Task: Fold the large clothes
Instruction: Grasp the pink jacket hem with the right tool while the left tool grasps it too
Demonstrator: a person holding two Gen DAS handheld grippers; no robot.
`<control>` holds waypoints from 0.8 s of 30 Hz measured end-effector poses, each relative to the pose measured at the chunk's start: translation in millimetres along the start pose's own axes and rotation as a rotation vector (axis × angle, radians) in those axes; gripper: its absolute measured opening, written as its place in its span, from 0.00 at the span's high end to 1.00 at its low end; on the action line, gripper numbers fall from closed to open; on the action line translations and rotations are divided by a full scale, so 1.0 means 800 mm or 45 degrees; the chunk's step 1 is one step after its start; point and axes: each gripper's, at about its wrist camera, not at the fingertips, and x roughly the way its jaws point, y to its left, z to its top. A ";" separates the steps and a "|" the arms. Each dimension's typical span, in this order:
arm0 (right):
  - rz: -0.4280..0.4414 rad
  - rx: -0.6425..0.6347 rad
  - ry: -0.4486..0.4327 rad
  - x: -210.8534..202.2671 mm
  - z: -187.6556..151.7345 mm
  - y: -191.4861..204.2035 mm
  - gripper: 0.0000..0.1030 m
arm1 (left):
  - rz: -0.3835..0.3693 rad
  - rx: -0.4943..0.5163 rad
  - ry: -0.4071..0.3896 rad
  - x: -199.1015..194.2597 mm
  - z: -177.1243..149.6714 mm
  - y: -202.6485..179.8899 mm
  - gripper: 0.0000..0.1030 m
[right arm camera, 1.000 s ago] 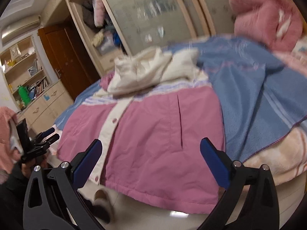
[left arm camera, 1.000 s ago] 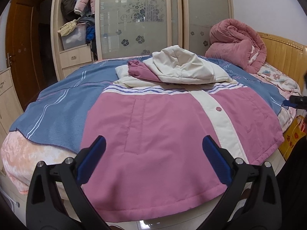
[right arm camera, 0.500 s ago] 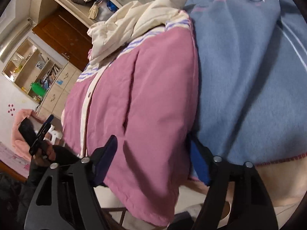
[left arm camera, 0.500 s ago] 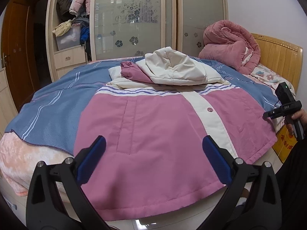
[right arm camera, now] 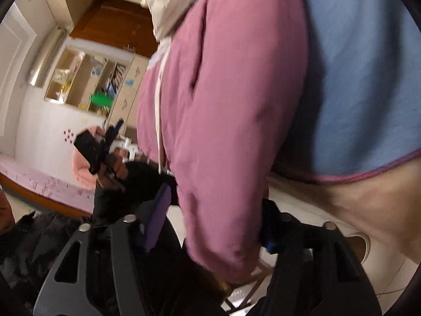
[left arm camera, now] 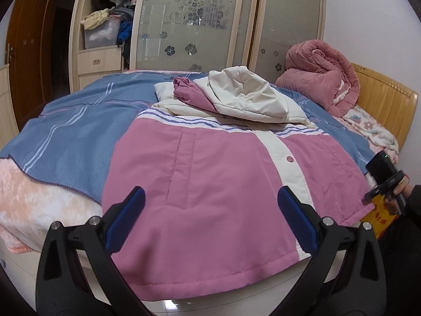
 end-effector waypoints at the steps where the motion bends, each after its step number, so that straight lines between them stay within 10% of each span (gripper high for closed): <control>1: 0.022 -0.009 -0.008 -0.001 0.001 0.003 0.54 | -0.013 -0.008 0.002 -0.001 0.000 0.002 0.02; 11: 0.058 -0.185 -0.157 -0.007 0.005 0.067 0.87 | -0.102 -0.047 0.098 -0.024 0.018 0.057 0.02; 24: 0.252 -0.223 -0.673 -0.070 -0.001 0.116 0.89 | -0.389 -0.581 0.674 0.056 -0.031 0.186 0.02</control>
